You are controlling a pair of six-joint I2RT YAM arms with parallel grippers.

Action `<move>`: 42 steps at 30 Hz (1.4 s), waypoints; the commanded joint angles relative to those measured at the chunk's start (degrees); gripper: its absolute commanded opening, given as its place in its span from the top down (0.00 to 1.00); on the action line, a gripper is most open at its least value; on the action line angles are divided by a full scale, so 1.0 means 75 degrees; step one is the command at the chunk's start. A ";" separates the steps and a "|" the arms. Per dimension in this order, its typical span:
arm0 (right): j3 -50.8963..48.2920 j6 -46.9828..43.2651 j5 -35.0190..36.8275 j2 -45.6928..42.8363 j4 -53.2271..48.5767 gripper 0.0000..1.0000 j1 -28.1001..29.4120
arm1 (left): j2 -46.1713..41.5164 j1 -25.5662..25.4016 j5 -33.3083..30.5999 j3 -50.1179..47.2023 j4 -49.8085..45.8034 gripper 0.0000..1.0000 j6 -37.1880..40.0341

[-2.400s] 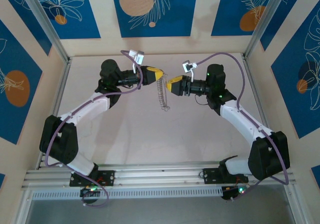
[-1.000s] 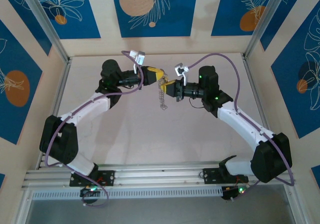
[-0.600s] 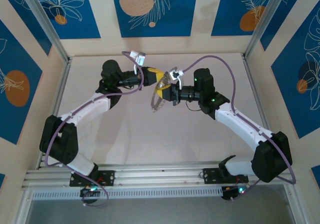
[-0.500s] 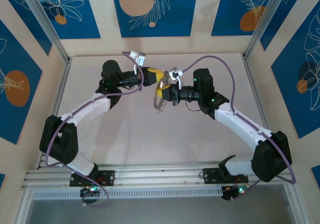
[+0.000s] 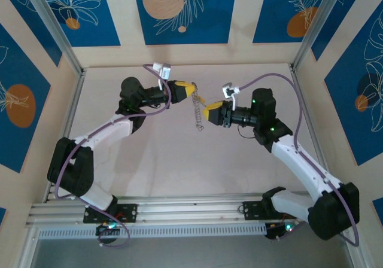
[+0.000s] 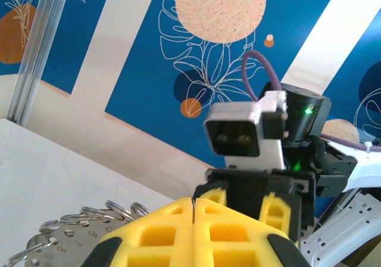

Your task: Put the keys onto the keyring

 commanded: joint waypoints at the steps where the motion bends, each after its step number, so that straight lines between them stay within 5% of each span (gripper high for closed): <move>1: -0.0053 0.0484 -0.0103 -0.0349 0.0441 0.64 -0.0222 | -0.0090 -0.0062 -0.0214 -0.0031 0.1194 1.00 -0.0489; 17: 0.0692 0.3063 -0.0016 0.1073 0.3895 0.61 -0.0367 | 0.0192 -0.0257 -0.0936 -0.0251 0.2335 1.00 -0.1296; 30: 0.0982 0.3114 0.0084 0.1537 0.4138 0.60 0.0072 | 0.0284 -0.0373 -0.1068 -0.0263 0.2431 1.00 -0.1350; 42: 0.0854 0.3067 0.0008 0.1647 0.4105 0.71 0.0086 | 0.0383 -0.0382 -0.1063 -0.0132 0.2431 1.00 -0.1363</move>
